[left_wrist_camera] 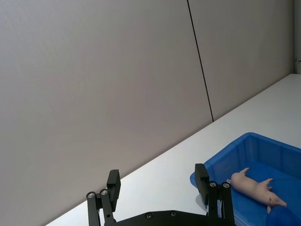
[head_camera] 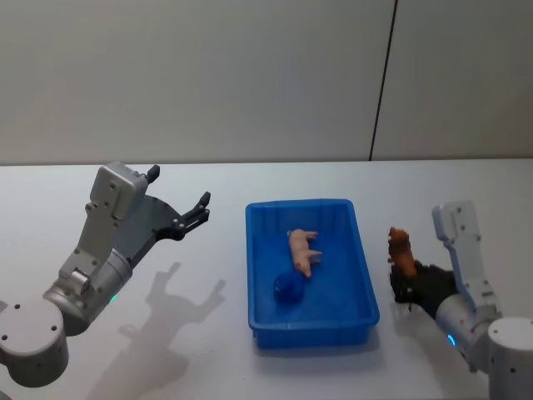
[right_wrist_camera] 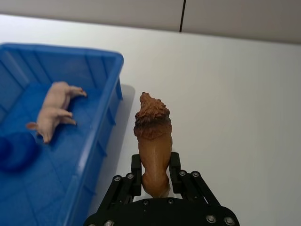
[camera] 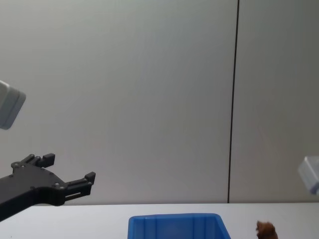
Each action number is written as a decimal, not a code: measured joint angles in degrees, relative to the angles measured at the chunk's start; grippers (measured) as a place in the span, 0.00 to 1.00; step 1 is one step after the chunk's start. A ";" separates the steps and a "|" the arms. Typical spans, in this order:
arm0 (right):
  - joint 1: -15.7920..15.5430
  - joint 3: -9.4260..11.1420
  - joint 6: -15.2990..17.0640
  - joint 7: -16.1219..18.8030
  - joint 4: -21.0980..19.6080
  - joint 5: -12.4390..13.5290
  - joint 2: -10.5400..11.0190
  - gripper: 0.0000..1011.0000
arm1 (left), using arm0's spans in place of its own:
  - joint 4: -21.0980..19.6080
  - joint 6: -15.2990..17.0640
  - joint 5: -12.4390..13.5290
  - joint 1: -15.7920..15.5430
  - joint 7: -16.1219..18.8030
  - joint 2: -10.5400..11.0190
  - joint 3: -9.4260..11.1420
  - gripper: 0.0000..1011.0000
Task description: Pick up the two dolls from the table and place them into the box.
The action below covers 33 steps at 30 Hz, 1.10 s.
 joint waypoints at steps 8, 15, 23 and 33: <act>-0.26 -0.31 -2.36 1.10 -3.76 -2.14 0.23 0.33 | 0.00 0.00 0.00 0.00 0.00 0.00 0.00 0.99; -0.12 -0.85 -4.86 3.54 -6.53 -4.05 0.27 0.33 | 0.00 0.00 0.00 0.00 0.00 0.00 0.00 0.99; 0.73 -1.69 -7.85 8.22 -8.17 -5.72 -0.01 0.33 | 0.00 0.00 0.00 0.00 0.00 0.00 0.00 0.99; 2.68 -2.87 -10.73 14.96 -7.55 -6.57 -1.04 0.58 | 0.00 0.00 0.00 0.00 0.00 0.00 0.00 0.99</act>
